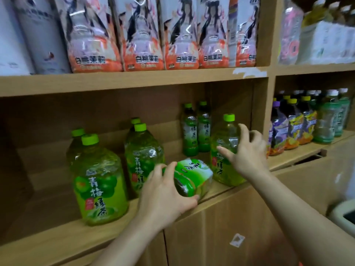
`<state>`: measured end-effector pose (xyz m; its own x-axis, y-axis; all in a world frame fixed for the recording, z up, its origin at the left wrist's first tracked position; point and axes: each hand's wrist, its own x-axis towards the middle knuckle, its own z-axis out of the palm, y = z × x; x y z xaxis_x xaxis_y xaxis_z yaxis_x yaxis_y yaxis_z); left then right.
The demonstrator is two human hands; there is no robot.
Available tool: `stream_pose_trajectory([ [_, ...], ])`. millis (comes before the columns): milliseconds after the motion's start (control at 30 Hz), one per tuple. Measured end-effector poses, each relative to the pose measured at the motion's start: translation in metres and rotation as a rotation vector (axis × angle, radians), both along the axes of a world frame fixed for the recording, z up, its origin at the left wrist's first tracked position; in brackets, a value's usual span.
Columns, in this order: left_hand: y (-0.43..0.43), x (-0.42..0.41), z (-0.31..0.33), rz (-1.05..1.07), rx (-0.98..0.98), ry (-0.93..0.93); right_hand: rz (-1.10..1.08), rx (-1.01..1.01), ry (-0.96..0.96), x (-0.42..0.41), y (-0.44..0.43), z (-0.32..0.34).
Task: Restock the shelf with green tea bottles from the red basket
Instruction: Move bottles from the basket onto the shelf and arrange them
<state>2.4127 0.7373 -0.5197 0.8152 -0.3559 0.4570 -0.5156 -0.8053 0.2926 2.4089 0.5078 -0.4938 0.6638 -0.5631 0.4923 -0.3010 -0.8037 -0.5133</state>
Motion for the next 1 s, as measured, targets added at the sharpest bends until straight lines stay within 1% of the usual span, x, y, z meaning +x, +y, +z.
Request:
stream_pose_trajectory([
  [67, -0.005, -0.003, -0.004, 0.041, 0.066, 0.03, -0.077, -0.087, 0.015, -0.002, 0.003, 0.0],
  [133, -0.009, -0.006, -0.006, 0.063, 0.148, 0.042, -0.092, -0.136, -0.092, -0.01, 0.018, -0.006],
  [200, -0.009, -0.006, -0.001, 0.065, 0.24, 0.055, 0.036, -0.197, -0.232, -0.021, 0.043, -0.017],
  [233, -0.007, -0.006, 0.005, 0.044, 0.291, 0.07, 0.141, -0.222, -0.232, -0.027, 0.057, -0.022],
  [267, -0.004, -0.007, 0.013, 0.006, 0.327, 0.084, 0.248, -0.23, -0.164, -0.031, 0.071, -0.025],
  [300, 0.002, -0.007, 0.022, -0.039, 0.336, 0.076, 0.331, -0.203, -0.055, -0.034, 0.083, -0.026],
  [333, 0.011, -0.006, 0.032, -0.077, 0.31, 0.03, 0.385, -0.149, 0.074, -0.034, 0.093, -0.027],
  [367, 0.022, -0.004, 0.042, -0.099, 0.242, -0.059, 0.42, -0.091, 0.184, -0.033, 0.1, -0.027],
  [433, 0.044, 0.009, 0.063, -0.084, 0.079, -0.286, 0.467, -0.018, 0.334, -0.028, 0.11, -0.02],
  [467, 0.053, 0.019, 0.071, -0.038, 0.064, -0.362, 0.488, -0.023, 0.389, -0.028, 0.115, -0.013],
  [500, 0.06, 0.03, 0.079, 0.023, 0.106, -0.393, 0.506, -0.047, 0.426, -0.029, 0.118, -0.006],
  [567, 0.067, 0.049, 0.09, 0.147, 0.257, -0.325, 0.545, -0.072, 0.484, -0.029, 0.118, 0.006],
  [633, 0.065, 0.06, 0.097, 0.172, 0.345, -0.197, 0.585, -0.034, 0.529, -0.027, 0.112, 0.012],
  [733, 0.053, 0.067, 0.101, 0.066, 0.314, 0.065, 0.629, 0.015, 0.57, -0.025, 0.094, 0.015],
  [800, 0.045, 0.069, 0.101, 0.058, 0.29, 0.18, 0.648, 0.011, 0.54, -0.026, 0.088, 0.016],
  [900, 0.034, 0.063, 0.098, 0.113, 0.322, 0.164, 0.647, 0.035, 0.45, -0.036, 0.079, 0.016],
  [1000, 0.032, 0.047, 0.096, 0.134, 0.344, 0.047, 0.642, 0.01, 0.416, -0.042, 0.071, 0.015],
])
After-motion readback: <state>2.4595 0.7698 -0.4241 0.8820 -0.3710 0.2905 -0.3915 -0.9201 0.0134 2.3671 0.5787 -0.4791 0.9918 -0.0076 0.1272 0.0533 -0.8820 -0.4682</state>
